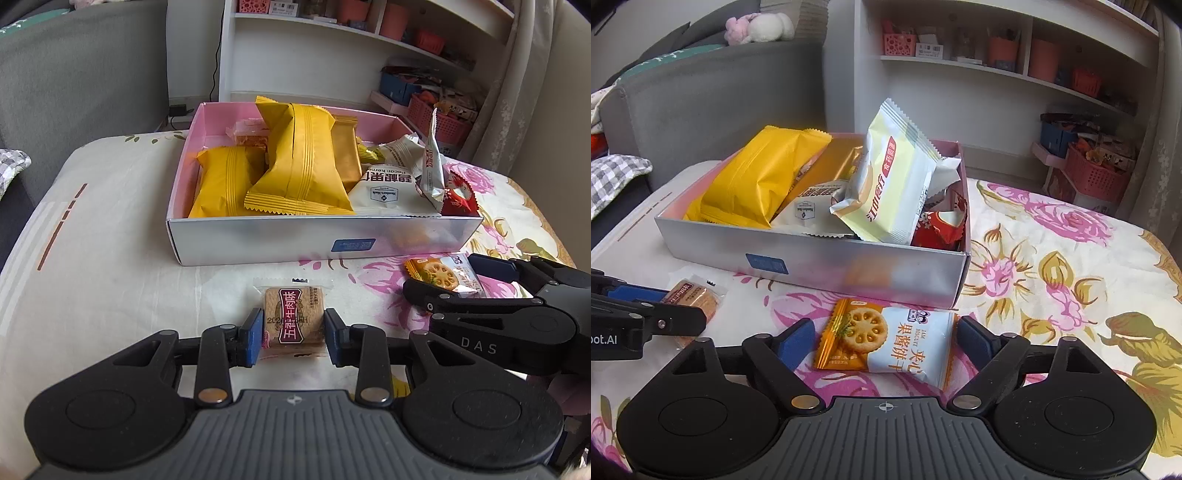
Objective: Organize snacks
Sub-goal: 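Grasp the square biscuit pack with the left gripper while the right grasps the orange cracker pack, then carry the biscuit pack and cracker pack over the box with both grippers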
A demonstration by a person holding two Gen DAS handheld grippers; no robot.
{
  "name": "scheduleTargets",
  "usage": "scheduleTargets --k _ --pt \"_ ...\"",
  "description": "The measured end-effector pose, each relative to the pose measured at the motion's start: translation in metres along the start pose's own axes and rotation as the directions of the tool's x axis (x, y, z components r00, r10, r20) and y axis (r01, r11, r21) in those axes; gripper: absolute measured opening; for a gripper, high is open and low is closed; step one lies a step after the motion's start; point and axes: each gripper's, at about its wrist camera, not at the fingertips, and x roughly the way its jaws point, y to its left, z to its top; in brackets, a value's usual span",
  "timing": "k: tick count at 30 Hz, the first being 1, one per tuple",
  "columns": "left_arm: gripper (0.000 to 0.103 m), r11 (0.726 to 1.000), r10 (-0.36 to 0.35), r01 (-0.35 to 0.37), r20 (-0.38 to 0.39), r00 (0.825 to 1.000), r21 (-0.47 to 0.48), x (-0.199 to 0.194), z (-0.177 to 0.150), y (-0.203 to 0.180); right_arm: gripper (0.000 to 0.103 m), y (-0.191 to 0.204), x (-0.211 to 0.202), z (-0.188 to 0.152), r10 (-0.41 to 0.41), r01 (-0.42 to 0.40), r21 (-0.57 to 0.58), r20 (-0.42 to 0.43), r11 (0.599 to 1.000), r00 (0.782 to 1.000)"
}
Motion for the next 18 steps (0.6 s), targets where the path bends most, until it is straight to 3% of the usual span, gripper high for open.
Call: scheduleTargets --k 7,18 --pt "0.032 1.0 0.0 0.0 0.0 1.0 0.0 0.0 0.0 0.0 0.063 -0.001 -0.003 0.002 0.005 -0.005 0.0 -0.004 1.0 1.0" --pt "0.032 1.0 -0.001 0.001 0.001 1.0 -0.009 -0.002 0.001 0.001 0.061 0.003 -0.013 0.002 0.038 -0.038 -0.016 -0.024 0.999 0.999"
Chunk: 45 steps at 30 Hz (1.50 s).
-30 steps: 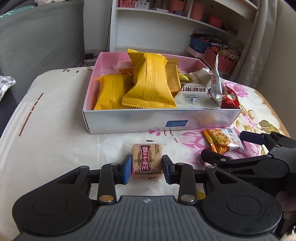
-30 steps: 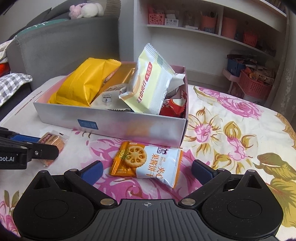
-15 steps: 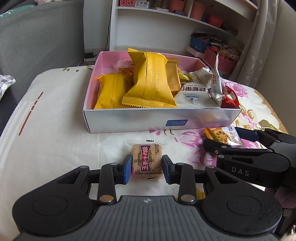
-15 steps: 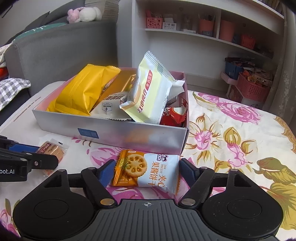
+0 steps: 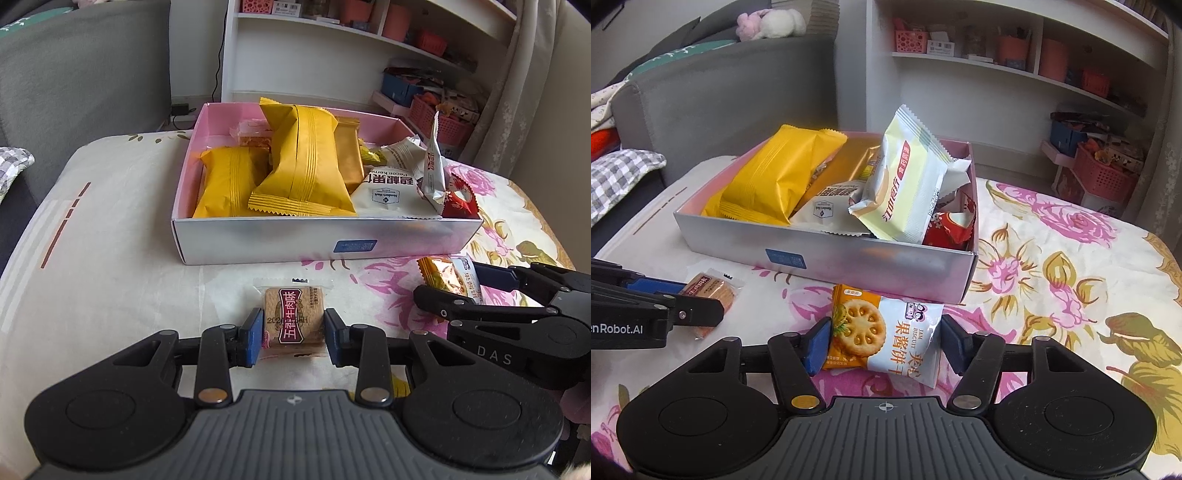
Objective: Organize snacks
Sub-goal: 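Carry the biscuit pack and cracker pack over the box with both grippers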
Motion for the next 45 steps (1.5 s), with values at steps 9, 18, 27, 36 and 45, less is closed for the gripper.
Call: scheduleTargets --k 9,18,27,36,45 --pt "0.032 0.999 -0.013 0.015 0.042 0.999 -0.05 -0.014 0.008 0.008 0.061 0.002 -0.017 0.007 0.037 -0.038 0.014 0.014 0.999 0.999" --pt "0.032 0.997 -0.018 0.026 0.103 0.995 -0.076 -0.033 0.018 0.016 0.061 0.005 -0.036 0.022 0.076 -0.08 0.058 0.062 0.995 0.995" --pt "0.032 0.998 0.005 0.007 0.171 0.985 -0.067 -0.039 0.036 0.021 0.061 0.003 -0.044 0.044 0.095 -0.11 0.114 0.125 0.987 0.988" --pt "0.032 0.997 0.059 -0.049 0.192 0.98 -0.055 -0.014 0.075 0.031 0.061 -0.008 -0.038 0.088 0.088 -0.114 0.13 0.19 0.985 0.978" --pt "0.032 0.992 0.08 -0.062 0.171 0.982 -0.108 0.021 0.11 0.037 0.061 -0.018 -0.004 0.13 0.041 -0.065 0.133 0.176 0.989 0.984"
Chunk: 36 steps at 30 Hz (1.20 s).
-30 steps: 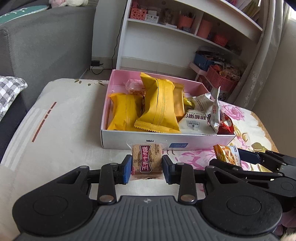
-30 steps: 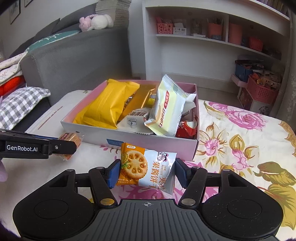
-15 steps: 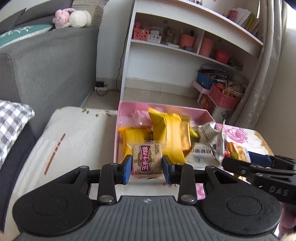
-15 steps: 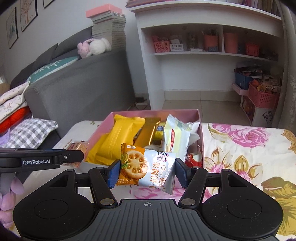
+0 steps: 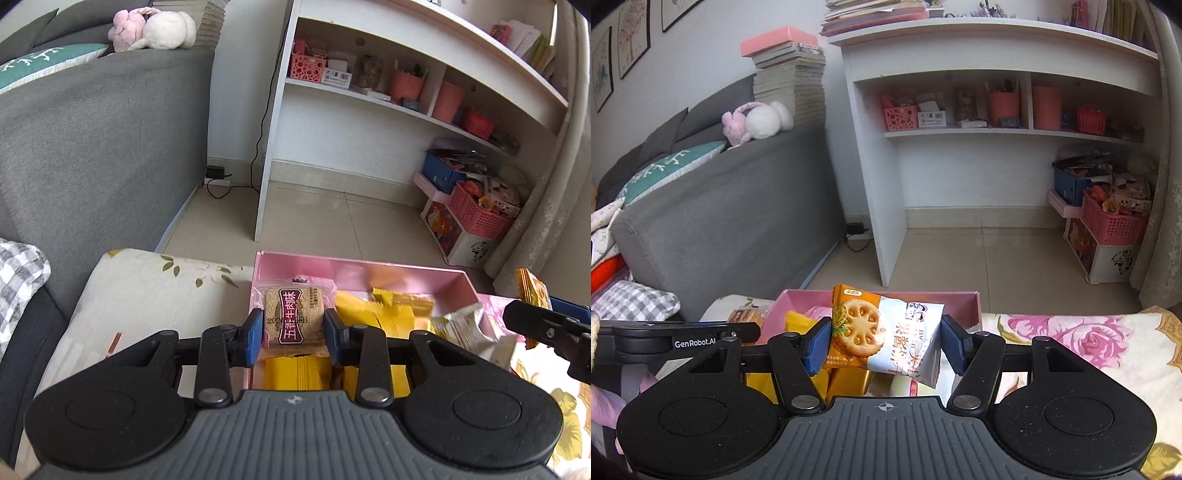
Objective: Organize snacks
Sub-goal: 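Carry the biscuit pack and cracker pack over the box with both grippers, then open both grippers to drop the two packs into the box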
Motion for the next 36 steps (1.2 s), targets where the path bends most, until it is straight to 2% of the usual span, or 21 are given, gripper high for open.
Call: scheduleTargets --k 7,12,14,15,19,21,24,26,36 --pt "0.032 1.0 0.028 -0.028 -0.017 0.999 -0.001 0.025 0.007 0.001 0.061 -0.008 0.032 0.007 -0.038 0.039 0.017 -0.032 0.999 0.999" --pt "0.033 1.0 0.003 -0.003 -0.011 1.0 0.019 0.032 0.009 -0.002 0.062 -0.012 0.044 0.006 -0.054 0.055 0.017 -0.048 0.998 0.997" --pt "0.035 1.0 -0.004 0.004 0.0 1.0 0.019 0.032 0.011 -0.002 0.064 -0.013 0.046 0.006 -0.057 0.058 0.023 -0.046 0.998 0.997" --pt "0.036 1.0 -0.006 0.006 0.006 1.0 0.02 0.031 0.011 -0.002 0.069 -0.014 0.046 0.006 -0.059 0.06 0.029 -0.044 0.998 0.997" --pt "0.047 1.0 0.001 -0.001 0.017 1.0 0.026 0.028 0.011 -0.001 0.074 -0.018 0.044 0.007 -0.053 0.055 0.055 -0.04 0.997 0.998" --pt "0.049 1.0 0.004 -0.004 0.017 1.0 0.029 0.026 0.011 -0.001 0.078 -0.019 0.041 0.008 -0.059 0.061 0.059 -0.04 0.996 0.997" --pt "0.051 1.0 0.003 -0.004 0.014 1.0 0.025 0.022 0.009 0.001 0.08 -0.02 0.036 0.009 -0.06 0.063 0.062 -0.039 0.996 0.997" --pt "0.059 1.0 0.004 -0.004 0.011 1.0 0.021 0.019 0.008 0.002 0.08 -0.02 0.031 0.009 -0.064 0.066 0.062 -0.038 0.996 0.997" --pt "0.076 1.0 -0.002 0.002 0.01 1.0 0.0 -0.014 -0.007 0.006 0.087 -0.025 -0.008 0.001 -0.065 0.068 0.087 -0.028 0.994 0.997"
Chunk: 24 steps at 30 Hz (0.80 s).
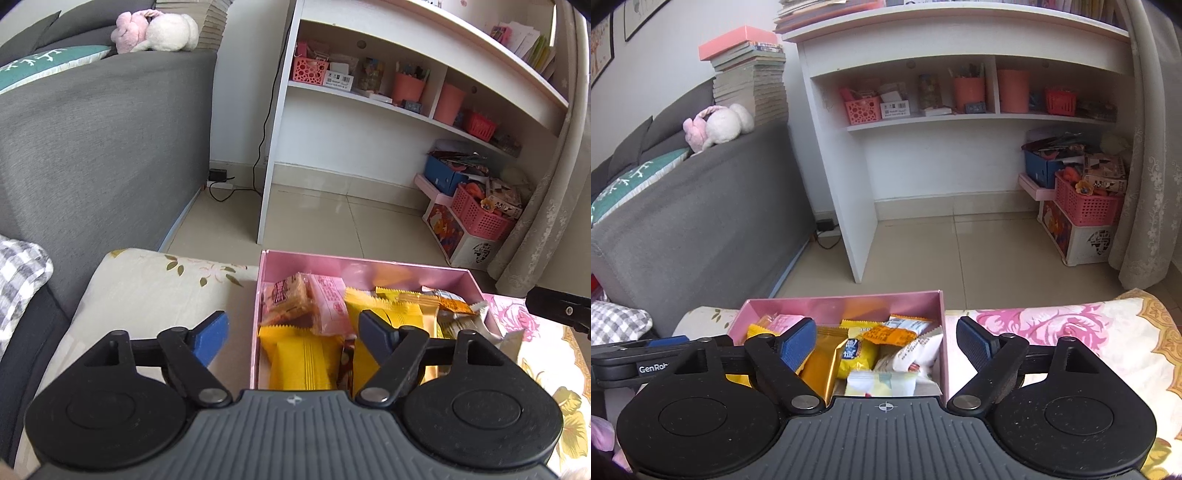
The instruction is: Organize snacks
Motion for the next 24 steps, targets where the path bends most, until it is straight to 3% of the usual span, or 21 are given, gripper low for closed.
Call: scheduleTargets --k 8,14,24 --pt "0.09 1.0 0.009 -0.009 -0.018 1.0 0.005 -0.032 -0.025 -0.003 0.092 -0.007 -0.035 -0.023 0.003 -0.002 0.035 -0.017 0.999 1.0" --pt "0.098 1.0 0.031 -0.031 -0.057 0.998 0.001 -0.055 -0.045 -0.005 0.097 -0.002 -0.064 -0.044 -0.037 0.037 -0.009 -0.038 0.999 0.999" --pt "0.103 0.996 0.085 -0.086 -0.127 0.988 0.001 -0.096 -0.075 -0.009 0.099 0.023 -0.111 -0.083 -0.111 0.106 -0.042 -0.141 0.993 0.984"
